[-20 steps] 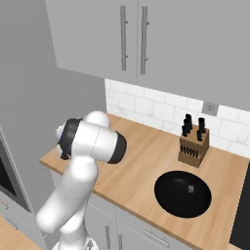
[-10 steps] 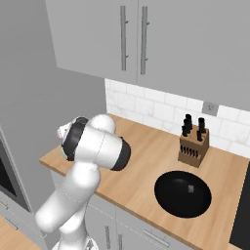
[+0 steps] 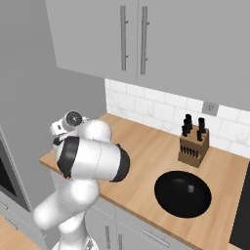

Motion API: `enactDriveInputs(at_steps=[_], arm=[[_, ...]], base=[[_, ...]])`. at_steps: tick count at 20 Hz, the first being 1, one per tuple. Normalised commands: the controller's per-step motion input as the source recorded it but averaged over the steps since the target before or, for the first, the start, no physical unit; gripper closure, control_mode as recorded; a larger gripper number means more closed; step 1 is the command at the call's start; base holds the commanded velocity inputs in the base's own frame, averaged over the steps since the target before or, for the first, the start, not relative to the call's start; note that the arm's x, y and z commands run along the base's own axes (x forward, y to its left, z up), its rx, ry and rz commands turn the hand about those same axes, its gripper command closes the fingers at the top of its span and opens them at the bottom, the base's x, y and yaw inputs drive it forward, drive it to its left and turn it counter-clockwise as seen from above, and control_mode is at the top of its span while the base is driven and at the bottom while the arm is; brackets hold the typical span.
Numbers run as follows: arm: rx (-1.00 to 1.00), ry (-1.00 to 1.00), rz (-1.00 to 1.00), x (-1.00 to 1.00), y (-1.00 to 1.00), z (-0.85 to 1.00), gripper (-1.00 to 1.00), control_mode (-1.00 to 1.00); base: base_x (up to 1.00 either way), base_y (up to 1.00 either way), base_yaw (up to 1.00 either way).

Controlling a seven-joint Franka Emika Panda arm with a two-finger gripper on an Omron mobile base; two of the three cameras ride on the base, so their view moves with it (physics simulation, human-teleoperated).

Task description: Grab a lemon wedge from the fridge and one ice cube from the ice bowl, and put them in the glass of lemonade.

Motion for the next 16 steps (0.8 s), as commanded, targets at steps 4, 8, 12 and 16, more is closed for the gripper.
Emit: enactDriveInputs(at_steps=[4, 8, 12, 16], arm=[[-0.07, -0.05, 0.0, -0.69, -0.08, 0.48, -1.0, -1.0], [-0.03, -0.05, 0.0, -0.98, -0.3, 0.58, -1.0, -1.0], [0.0, -0.03, 0.0, -0.88, -0.26, 0.96, -1.0, -1.0], [0.0, -0.02, 0.0, -0.56, -0.29, 1.0, -1.0, -1.0]], base=[[0.0, 0.0, 0.0], [0.0, 0.0, 0.0], [0.0, 0.0, 0.0], [0.0, 0.0, 0.0]])
